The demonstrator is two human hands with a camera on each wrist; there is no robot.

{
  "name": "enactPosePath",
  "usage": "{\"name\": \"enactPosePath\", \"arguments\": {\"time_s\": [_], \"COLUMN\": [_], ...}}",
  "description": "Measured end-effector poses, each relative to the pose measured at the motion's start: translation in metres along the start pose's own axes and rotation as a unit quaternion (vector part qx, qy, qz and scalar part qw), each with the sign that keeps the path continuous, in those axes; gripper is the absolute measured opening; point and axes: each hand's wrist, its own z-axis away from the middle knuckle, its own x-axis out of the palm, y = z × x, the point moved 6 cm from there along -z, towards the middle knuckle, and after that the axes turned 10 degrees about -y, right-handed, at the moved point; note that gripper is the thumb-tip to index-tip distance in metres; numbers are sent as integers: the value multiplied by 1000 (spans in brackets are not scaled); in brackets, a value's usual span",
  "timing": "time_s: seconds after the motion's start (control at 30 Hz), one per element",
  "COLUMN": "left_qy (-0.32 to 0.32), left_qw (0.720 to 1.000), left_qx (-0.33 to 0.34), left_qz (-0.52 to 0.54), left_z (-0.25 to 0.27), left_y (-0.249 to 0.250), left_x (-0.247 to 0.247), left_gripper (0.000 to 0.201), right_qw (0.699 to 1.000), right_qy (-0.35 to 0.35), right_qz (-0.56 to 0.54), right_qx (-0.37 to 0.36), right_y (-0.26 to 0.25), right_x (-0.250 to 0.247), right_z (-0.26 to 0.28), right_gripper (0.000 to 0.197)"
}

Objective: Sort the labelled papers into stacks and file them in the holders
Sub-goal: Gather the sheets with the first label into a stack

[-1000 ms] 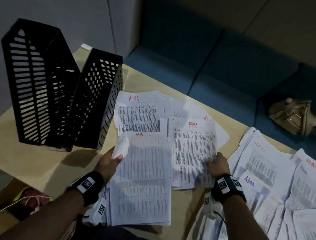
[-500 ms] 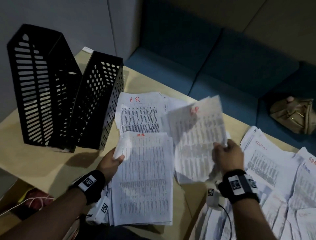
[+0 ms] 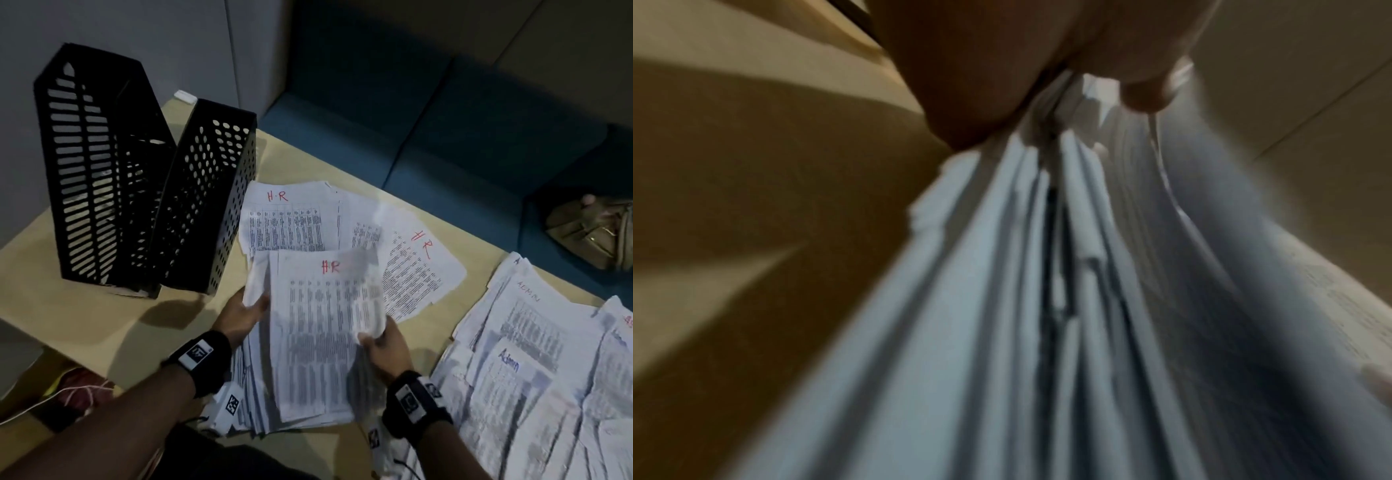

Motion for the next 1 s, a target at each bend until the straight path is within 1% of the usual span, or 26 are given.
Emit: {"name": "enactPosePath", "arguments": {"time_s": [0.03,0.07,0.1,0.17,0.2,0.23,0.27,0.3,0.33,0.37,0.43,0.5,0.53,0.57,0.6,0.63,0.67,0.73,0.77,0.83,0.9,0.93,0.97,1.0], "left_qy": [-12,-21,-30,-39,-36,-35,-40,-53,-70,-82,-90,-85,-88,-91,-92,-93,-93,-100,-100,-95,-83,-84,-97,-106], "left_qw": [1000,999,999,999,999,999,998,997,995,993,992,994,995,995,995,994,994,991,988,985,984,984,984,988], "left_qx": [-5,-2,7,26,27,22,9,-7,-19,-30,-44,-35,-19,2,25,45,59,64,65,74,98,111,115,94], "left_qz": [16,32,34,1,-17,-29,-44,-60,-71,-80,-74,-60,-46,-31,-16,-17,-27,-67,-95,-123,-121,-111,-91,-63], "left_z": [-2,0,1,4,3,3,1,-1,-4,-6,-6,-7,-7,-7,-7,-7,-7,-7,-8,-9,-9,-8,-7,-5], "left_y": [-6,-5,-4,-2,-3,-3,-4,-5,-5,-6,-4,-2,2,7,14,19,25,31,30,32,36,35,32,26], "left_x": [-2,-1,1,4,3,2,1,2,4,7,13,14,13,12,10,8,7,7,7,7,8,7,8,9], "left_gripper": [74,83,83,69,61,56,54,55,56,53,44,42,48,59,71,77,79,72,66,56,50,52,59,68], "right_qw": [1000,998,996,990,990,994,998,999,997,996,995,991,989,989,989,990,990,987,983,973,967,967,969,973], "right_qy": [-25,-43,-47,-25,2,19,29,24,11,0,-5,-5,-4,-7,-8,-8,-8,-13,-21,-45,-51,-49,-46,-41], "right_qz": [10,35,75,140,138,106,54,-4,-46,-46,12,86,107,118,123,122,123,134,157,207,232,231,224,207], "right_qx": [3,-5,-13,-11,-2,2,-8,-29,-54,-75,-98,-101,-98,-90,-79,-72,-73,-86,-90,-96,-95,-94,-94,-92], "right_y": [7,11,9,6,2,-5,-12,-22,-32,-41,-55,-61,-61,-61,-61,-60,-60,-67,-70,-77,-80,-82,-83,-84], "right_x": [11,18,19,12,3,-7,-15,-23,-27,-29,-28,-22,-18,-13,-10,-7,-6,-5,-4,-1,1,0,0,-2], "right_z": [-3,-8,-10,-19,-24,-27,-30,-33,-36,-39,-44,-49,-51,-52,-53,-52,-50,-48,-48,-49,-49,-49,-49,-49], "right_gripper": [44,49,62,84,91,98,102,98,90,82,74,63,57,53,52,55,60,71,71,60,46,43,40,38]}}
